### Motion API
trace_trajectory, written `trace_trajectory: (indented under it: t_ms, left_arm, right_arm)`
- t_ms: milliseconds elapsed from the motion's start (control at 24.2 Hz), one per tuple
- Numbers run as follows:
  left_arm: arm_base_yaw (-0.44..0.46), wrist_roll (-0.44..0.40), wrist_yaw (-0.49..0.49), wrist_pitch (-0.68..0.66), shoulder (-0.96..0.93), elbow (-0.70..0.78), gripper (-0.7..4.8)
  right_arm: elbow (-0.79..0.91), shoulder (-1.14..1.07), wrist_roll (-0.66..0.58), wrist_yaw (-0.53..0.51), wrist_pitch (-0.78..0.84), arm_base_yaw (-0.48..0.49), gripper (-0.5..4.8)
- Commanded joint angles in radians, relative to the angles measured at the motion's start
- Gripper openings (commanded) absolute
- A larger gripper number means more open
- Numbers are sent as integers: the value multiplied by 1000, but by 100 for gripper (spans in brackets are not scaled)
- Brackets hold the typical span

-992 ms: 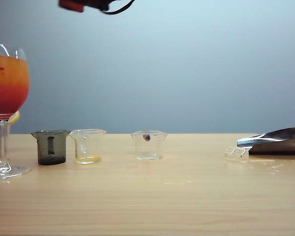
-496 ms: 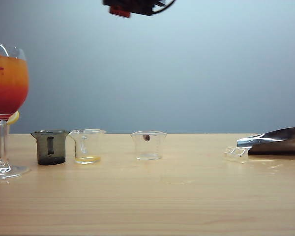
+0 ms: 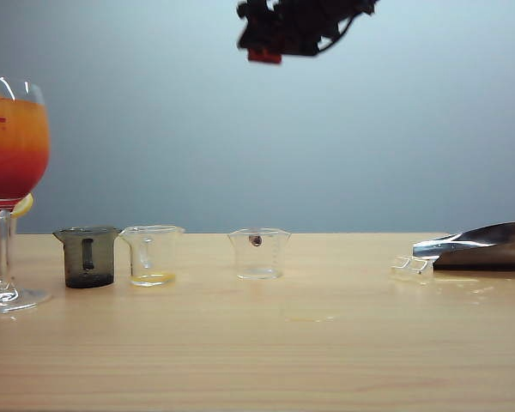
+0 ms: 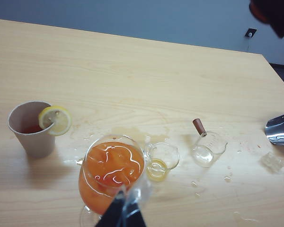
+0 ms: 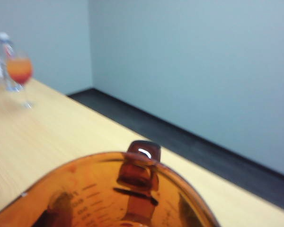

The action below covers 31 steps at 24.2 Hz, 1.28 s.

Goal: Pick up the fourth measuring cup from the left, pour the grenadine inside into the goblet, and finally put the measuring cup back in its original place.

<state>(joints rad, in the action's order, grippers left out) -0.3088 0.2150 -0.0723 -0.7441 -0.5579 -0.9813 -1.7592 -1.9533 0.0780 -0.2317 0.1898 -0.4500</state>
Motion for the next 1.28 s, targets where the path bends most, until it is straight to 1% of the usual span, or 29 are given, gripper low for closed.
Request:
trace_trajectory:
  t_ms: [41,124,248,331,372,496,702,826,992,1281]
  left_arm:
    - [0,2,-2,12,0,-2,-5]
    - [0,2,-2,12,0,-2,-5]
    - [0,2,-2,13,0,-2,-5]
    - [0,2,-2,14,0,-2,-5]
    - [0,2,-1,16,0,-2,-5]
    - [0,2,1,18,0,-2,-5]
    - [0,2,1,20,0,-2,-5]
    - [0,2,1,20,0,-2,-5]
    - [0,2,2,20,-3,-2,-5]
    - [0,2,2,20,-4,-2,-5]
  right_arm:
    - [66,24,0,38,50,16,-6]
    - [153,41,0,78,119,25,-6]
    - [250,61,0,84,196,37,-6]
    - [344,74,-6,109,263,50,-6]
    - [412,80,-6,127,321,52,-6]
    - [506,83,-8,130,417,60,-6]
    - [635,82,-11,172,502,74,-6]
    - [734,82,-16,174,550,102,-6]
    - [798,71,-27,160,603,127,-6]
    - [807,-31,-34,152,684,133,-5]
